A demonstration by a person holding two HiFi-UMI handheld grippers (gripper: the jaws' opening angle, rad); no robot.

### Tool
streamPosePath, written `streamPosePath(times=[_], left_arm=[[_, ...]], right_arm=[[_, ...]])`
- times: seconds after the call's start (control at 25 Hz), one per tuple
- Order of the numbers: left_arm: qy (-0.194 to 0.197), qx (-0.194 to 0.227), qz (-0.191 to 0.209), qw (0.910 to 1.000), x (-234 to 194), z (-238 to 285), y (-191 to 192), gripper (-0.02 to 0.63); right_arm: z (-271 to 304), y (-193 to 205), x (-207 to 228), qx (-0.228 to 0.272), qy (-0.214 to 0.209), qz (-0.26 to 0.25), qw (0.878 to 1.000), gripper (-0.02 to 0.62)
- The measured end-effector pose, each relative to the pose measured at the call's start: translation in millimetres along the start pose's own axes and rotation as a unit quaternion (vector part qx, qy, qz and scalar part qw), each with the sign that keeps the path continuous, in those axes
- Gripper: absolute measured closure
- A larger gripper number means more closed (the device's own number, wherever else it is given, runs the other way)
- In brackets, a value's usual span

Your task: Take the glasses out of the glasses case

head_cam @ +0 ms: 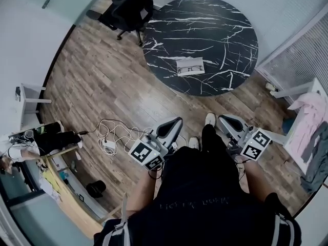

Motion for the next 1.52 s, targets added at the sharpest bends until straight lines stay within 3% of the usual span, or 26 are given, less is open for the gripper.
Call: streamPosePath(times=[0.48, 0.88, 1.12, 1.32, 1.52], left_arm=[[-0.035, 0.024, 0.011, 0.9990, -9.0, 56.4, -28.4, 0.588], [-0.081, 0.031, 0.005, 0.9963, -14.7, 60.0, -30.9, 0.588], [-0.083, 0.031, -0.001, 0.9961, -30.6, 68.1, -33.4, 0.588], [-0.082, 0.054, -0.042, 0.9943, -54.7, 80.9, -38.6, 0.588], [-0.071, 0.041, -0.023, 0.9964, -84.7, 92.0, -49.1, 0.588]], right_arm=[[11.9, -49.9, 65.5, -0.026, -0.028, 0.000, 0.999, 0.565], [27.2, -57.4, 88.7, -0.054, -0.044, 0.018, 0.997, 0.565], [42.4, -60.7, 96.8, -0.063, -0.045, 0.017, 0.997, 0.565], [54.8, -70.2, 104.4, -0.076, -0.031, 0.007, 0.997, 0.565], [79.9, -77.6, 115.1, -0.086, -0.022, 0.005, 0.996, 0.565]])
Point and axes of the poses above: the fingertips, and each gripper's own axes: z forward along the fingers, x to its right, y out of its underside, the point moved 10 cm from there along -z, backward along the fingers, and after that the axes turned 12 degrees about -y, right-handed, at the moved point
